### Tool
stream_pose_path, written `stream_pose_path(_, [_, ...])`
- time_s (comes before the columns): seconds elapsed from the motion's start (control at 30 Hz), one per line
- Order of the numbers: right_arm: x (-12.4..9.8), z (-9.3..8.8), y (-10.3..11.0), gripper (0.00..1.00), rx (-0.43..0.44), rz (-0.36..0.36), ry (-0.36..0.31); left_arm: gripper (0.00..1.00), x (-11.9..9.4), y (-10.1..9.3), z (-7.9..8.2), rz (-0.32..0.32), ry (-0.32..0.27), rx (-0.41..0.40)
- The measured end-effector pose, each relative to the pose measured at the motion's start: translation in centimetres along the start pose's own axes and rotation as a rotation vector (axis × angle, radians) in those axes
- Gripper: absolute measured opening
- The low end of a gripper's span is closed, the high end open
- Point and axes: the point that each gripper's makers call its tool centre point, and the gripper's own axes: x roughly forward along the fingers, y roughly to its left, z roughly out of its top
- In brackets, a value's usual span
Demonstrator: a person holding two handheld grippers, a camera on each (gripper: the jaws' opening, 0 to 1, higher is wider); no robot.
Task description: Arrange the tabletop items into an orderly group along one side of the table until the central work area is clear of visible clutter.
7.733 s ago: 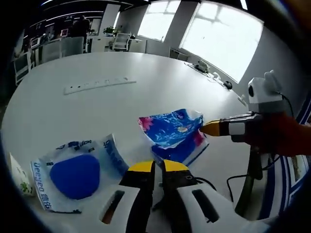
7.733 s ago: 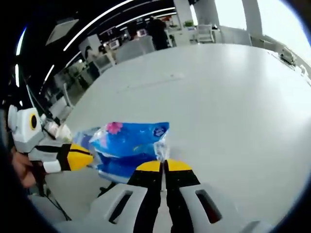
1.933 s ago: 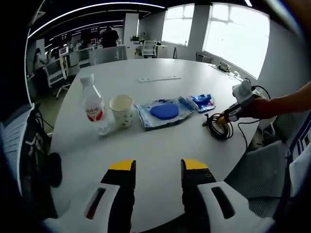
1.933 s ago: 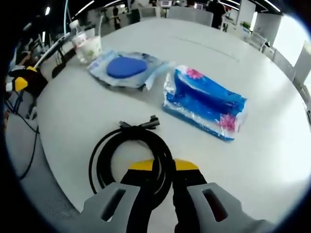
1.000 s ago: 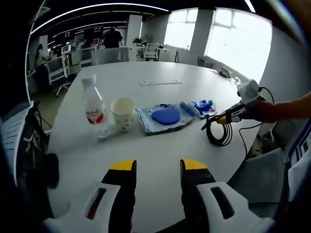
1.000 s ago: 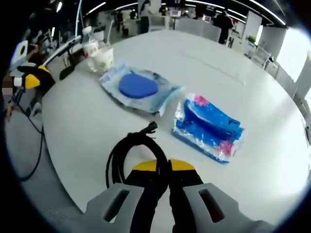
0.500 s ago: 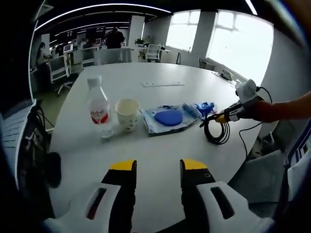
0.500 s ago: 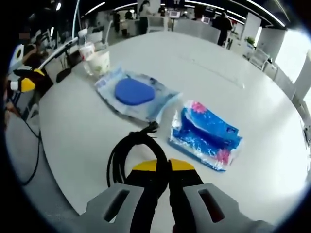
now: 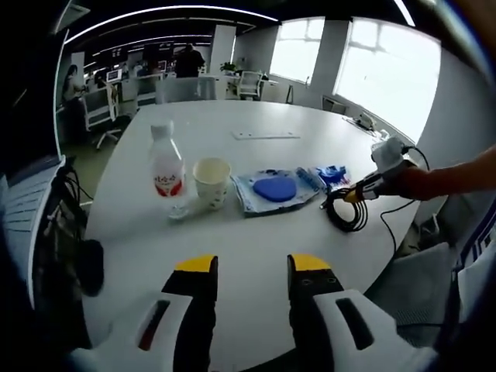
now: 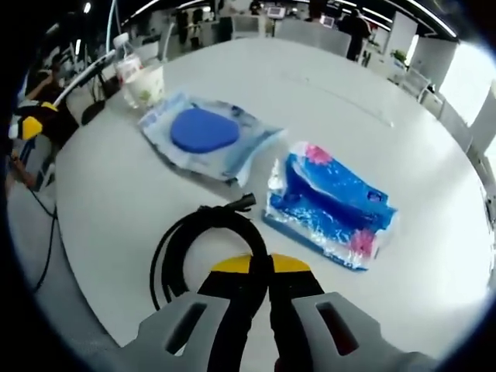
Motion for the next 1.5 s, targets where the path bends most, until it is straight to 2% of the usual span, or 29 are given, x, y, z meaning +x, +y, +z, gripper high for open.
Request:
stream_pose_path(0.23, [0.2, -0.4, 0.0, 0.06, -0.035, 0.000, 0.023, 0.35, -0.1, 0.1, -0.3, 0.004, 0.001, -0.010])
stream_pose_path(0.33, [0.2, -0.2, -0.2, 0.06, -0.012, 0.001, 0.011, 0.35, -0.1, 0.1, -0.4, 0.006, 0.003, -0.011])
stream_pose_path(0.93, [-0.4, 0.0, -0.5, 0.10, -0.025, -0.007, -0.003, 0.35, -0.3, 0.0, -0.2, 0.000, -0.002, -0.001])
stream_pose_path(1.13, [-0.9, 0.2, -0.5, 0.15, -0.034, 0.000, -0.011, 0.35, -0.3, -0.2, 0.0, -0.003, -0.009, 0.003])
stream_pose_path(1.27, [-1.5, 0.4, -0.6, 0.17, -0.035, 0.006, -0.027, 0.35, -0.3, -0.3, 0.1, -0.006, -0.013, 0.007])
stream_pose_path(1.5, [-2.9, 0.9, -1.0, 0.20, 0.044, 0.017, -0.096, 0.36, -0.2, -0.5, 0.4, -0.013, -0.024, 0.010])
